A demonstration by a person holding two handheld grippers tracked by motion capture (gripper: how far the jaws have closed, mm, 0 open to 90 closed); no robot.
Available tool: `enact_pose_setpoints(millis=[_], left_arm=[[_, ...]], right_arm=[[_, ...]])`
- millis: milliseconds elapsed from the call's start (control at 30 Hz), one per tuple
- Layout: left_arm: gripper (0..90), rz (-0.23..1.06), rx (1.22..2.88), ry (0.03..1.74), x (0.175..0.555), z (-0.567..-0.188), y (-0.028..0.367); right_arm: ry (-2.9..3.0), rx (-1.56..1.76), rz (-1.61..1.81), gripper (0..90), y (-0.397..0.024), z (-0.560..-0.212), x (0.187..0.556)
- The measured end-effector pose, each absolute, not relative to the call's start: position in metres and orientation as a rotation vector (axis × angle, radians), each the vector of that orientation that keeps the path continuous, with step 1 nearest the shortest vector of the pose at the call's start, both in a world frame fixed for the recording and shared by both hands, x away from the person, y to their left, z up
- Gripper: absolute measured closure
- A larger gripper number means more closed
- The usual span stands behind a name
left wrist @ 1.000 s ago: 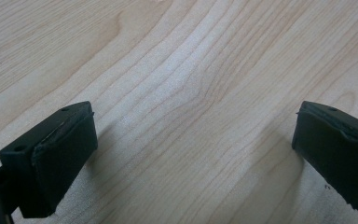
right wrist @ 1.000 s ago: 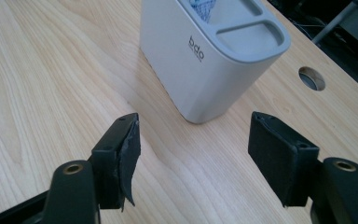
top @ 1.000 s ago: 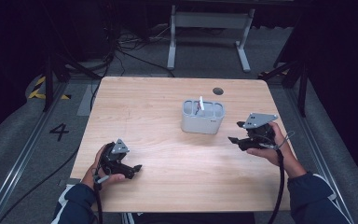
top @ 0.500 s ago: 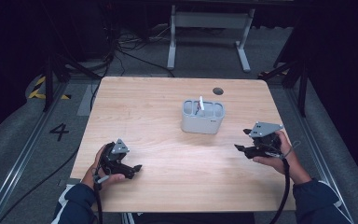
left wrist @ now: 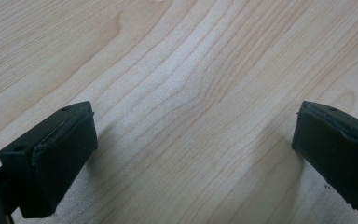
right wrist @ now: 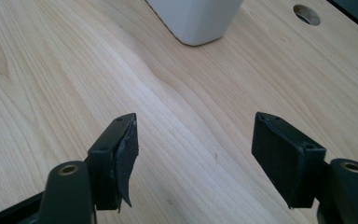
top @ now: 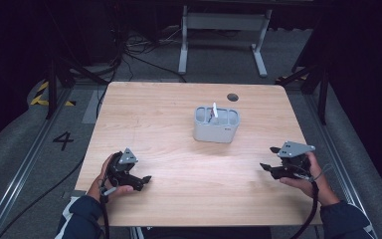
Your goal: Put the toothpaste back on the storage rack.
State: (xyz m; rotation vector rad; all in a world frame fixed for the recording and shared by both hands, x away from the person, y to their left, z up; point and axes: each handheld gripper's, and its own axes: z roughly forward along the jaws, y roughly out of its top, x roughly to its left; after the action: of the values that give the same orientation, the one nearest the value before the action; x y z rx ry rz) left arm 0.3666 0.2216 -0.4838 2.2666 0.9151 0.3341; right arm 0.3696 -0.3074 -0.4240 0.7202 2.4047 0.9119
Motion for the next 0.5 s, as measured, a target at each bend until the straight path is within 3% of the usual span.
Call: enact_pose_setpoints(millis=[500], left_arm=[[0.3,0.334,2.267,0.915,0.367,-0.484,0.222]], right_arm=[[2.401,0.840,0.902,30.5,-0.337,-0.454,0.358]])
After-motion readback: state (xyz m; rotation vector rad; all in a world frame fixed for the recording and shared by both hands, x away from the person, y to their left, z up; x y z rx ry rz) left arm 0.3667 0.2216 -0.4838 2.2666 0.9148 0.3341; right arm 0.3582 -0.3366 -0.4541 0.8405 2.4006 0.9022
